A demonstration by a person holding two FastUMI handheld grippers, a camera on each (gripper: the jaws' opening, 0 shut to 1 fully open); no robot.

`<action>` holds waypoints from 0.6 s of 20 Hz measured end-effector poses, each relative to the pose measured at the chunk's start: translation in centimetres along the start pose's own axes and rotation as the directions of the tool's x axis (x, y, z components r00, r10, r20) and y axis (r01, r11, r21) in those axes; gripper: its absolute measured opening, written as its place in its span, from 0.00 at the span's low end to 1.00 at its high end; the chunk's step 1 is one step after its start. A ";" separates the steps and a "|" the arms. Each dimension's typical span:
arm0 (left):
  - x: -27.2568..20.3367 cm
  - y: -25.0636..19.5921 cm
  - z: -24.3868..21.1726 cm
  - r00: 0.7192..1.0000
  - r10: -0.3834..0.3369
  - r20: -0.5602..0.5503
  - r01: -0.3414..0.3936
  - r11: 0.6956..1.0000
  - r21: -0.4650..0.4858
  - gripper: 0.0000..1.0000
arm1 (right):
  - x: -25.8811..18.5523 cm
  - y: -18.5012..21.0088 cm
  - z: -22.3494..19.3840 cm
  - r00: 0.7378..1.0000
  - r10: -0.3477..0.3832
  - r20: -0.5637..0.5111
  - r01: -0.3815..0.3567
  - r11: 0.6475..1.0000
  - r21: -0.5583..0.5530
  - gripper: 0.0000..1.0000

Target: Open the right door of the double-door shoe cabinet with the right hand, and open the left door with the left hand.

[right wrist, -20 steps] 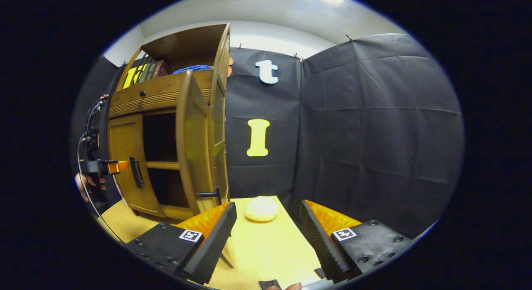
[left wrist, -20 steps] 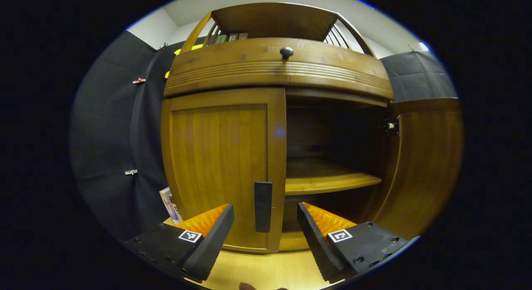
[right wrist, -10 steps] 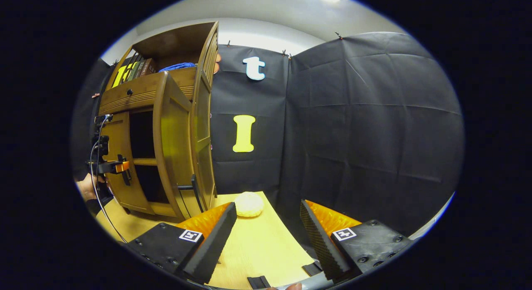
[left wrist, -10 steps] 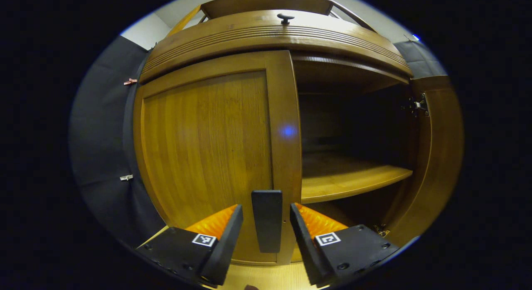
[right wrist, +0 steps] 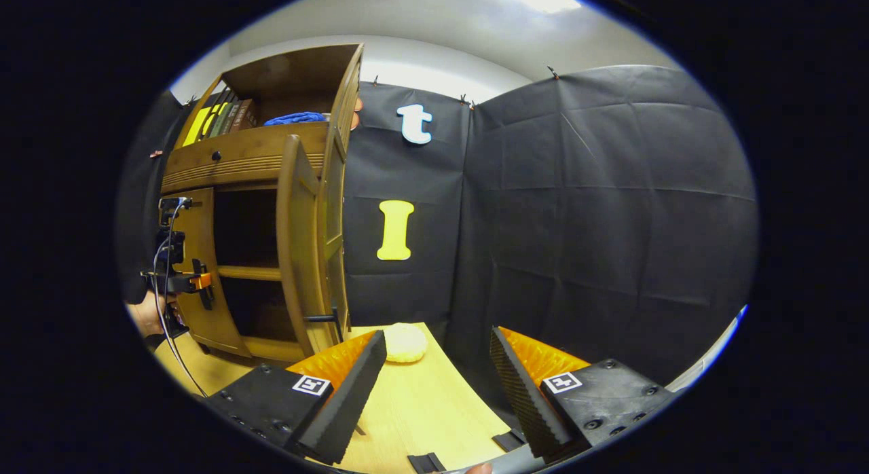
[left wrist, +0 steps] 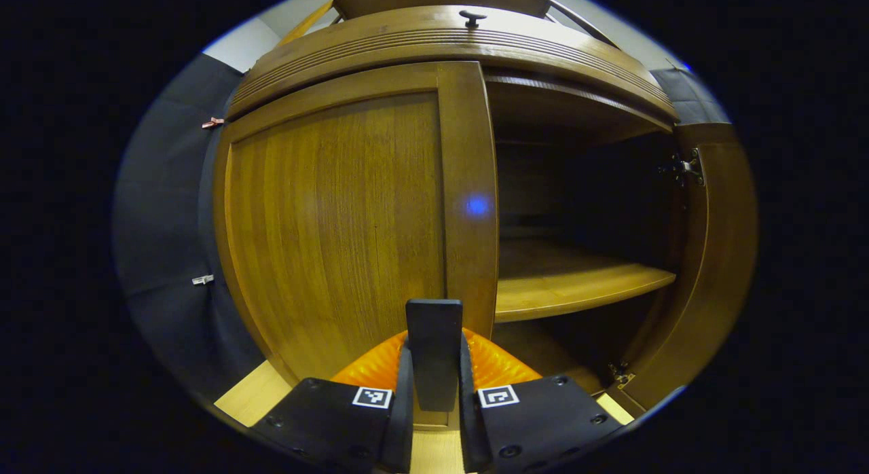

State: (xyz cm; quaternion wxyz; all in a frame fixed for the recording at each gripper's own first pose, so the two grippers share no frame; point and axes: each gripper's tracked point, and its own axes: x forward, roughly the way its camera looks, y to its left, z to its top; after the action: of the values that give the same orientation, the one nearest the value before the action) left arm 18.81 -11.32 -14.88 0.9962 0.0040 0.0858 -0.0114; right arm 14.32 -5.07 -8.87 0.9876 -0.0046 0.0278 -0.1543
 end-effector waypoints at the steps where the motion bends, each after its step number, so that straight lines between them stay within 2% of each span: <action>1: -0.6 0.1 -0.2 1.000 -0.004 -0.002 0.004 1.000 -0.002 0.32 | -0.2 0.7 0.1 1.000 0.011 0.004 -0.011 1.000 0.000 0.98; 2: -1.5 0.3 -0.3 1.000 -0.008 -0.004 0.008 1.000 0.000 0.32 | -0.4 1.3 0.2 1.000 0.021 0.008 -0.021 1.000 -0.001 0.96; 4: -3.4 0.9 -0.7 1.000 -0.016 -0.008 0.016 1.000 0.003 0.31 | -0.5 2.7 0.2 0.999 0.041 0.009 -0.041 0.999 -0.005 0.99; 5: -4.5 1.2 -0.9 1.000 -0.021 -0.008 0.021 1.000 -0.004 0.31 | -0.6 3.3 0.1 0.999 0.053 0.008 -0.053 0.999 -0.006 0.96; 12: -11.4 5.0 -2.1 1.000 -0.016 -0.010 0.016 1.000 -0.004 0.31 | -0.5 9.5 -0.2 0.989 0.148 0.004 -0.148 0.989 -0.004 0.98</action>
State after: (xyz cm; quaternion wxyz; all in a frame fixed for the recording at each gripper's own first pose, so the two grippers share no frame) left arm 7.33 -6.05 -14.97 0.9957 0.0015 0.0908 -0.0193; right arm 16.73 4.14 -9.25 0.9964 -0.0048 0.0262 -0.0804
